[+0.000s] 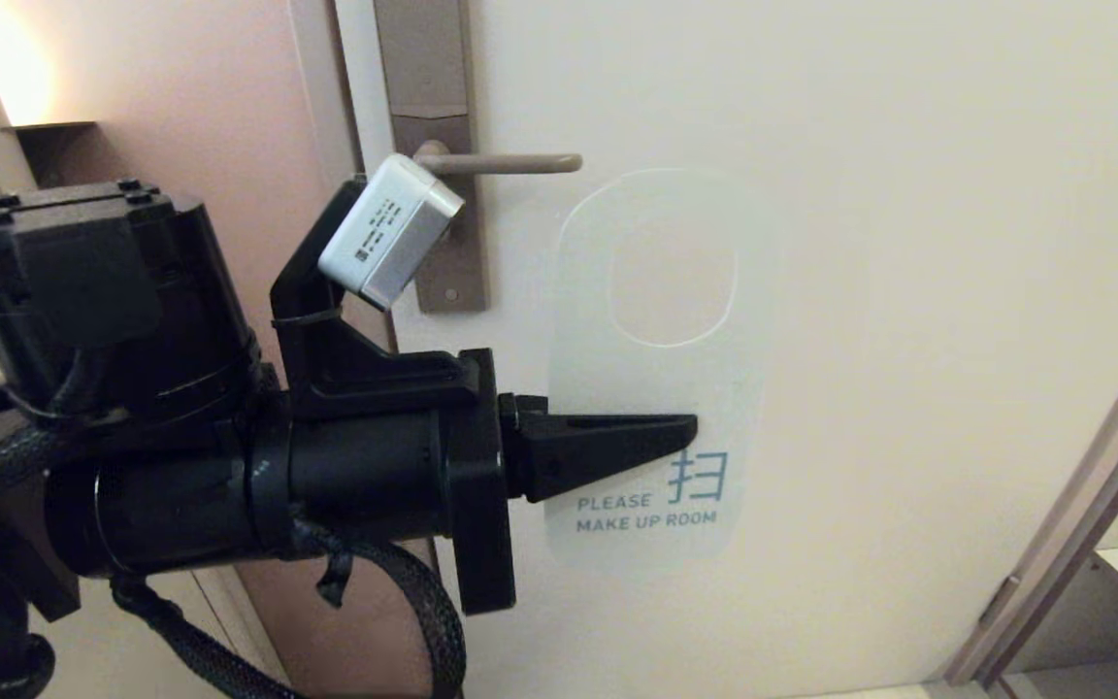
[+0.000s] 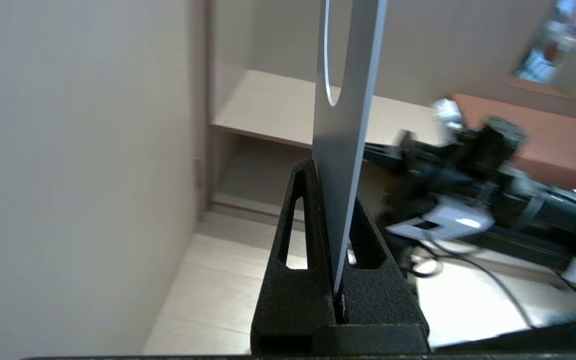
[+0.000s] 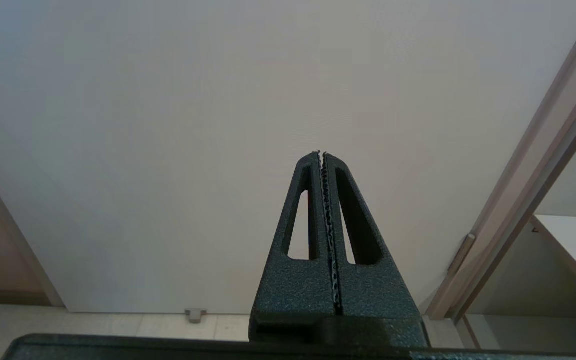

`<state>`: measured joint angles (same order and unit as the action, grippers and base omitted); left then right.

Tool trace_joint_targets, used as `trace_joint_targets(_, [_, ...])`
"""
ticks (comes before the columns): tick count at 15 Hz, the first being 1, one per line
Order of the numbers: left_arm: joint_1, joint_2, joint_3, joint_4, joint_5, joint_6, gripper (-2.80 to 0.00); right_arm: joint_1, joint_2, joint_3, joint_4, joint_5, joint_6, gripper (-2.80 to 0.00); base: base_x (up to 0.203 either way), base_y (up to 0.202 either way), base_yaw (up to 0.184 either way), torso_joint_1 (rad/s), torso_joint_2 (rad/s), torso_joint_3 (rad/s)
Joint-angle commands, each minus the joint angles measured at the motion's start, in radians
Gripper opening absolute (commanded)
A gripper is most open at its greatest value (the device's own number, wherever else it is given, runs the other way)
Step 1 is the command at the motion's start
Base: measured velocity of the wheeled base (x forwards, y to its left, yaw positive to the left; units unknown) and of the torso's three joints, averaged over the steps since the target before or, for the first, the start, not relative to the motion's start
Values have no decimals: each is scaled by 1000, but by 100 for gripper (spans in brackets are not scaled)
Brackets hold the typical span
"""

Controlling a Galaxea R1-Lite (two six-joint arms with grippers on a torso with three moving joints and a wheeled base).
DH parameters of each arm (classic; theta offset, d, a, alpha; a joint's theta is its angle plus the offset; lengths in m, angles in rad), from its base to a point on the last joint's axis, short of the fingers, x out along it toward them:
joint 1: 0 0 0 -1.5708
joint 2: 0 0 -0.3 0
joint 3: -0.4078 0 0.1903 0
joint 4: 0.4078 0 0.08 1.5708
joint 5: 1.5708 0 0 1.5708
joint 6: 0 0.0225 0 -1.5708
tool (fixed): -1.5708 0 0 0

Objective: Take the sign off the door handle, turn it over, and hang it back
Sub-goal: Hand it to the other hand

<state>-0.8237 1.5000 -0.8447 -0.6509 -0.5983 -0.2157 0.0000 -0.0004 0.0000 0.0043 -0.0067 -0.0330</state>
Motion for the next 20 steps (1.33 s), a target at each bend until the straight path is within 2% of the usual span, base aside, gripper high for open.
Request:
trace_joint_targets(1, [-29,14,-2,-3,-2,-1,-280,0,0,0,0,2,-1,-280,0,0,0,0,0,0])
trace_joint_targets(6, [-37,113,-65,-4,-1,-1,-280,0,0,0,2,7,-27,-280,0,0,0,0,0,0])
trace_joint_targets(9, [-44,197,-168,-2,-2,-2,-280,0,0,0,0,8,-50,-280,0,0,0,0,0,0])
trace_joint_targets(12, [-82,279,-262,2,0,-2,-280,0,0,0,0,7,-47,-280,0,0,0,0,0,0])
trace_joint_targets(20, [-111,358,-283,-10,0,9,-280,1,0,-25,19,28,-50,-280,0,0,0,0,0,0])
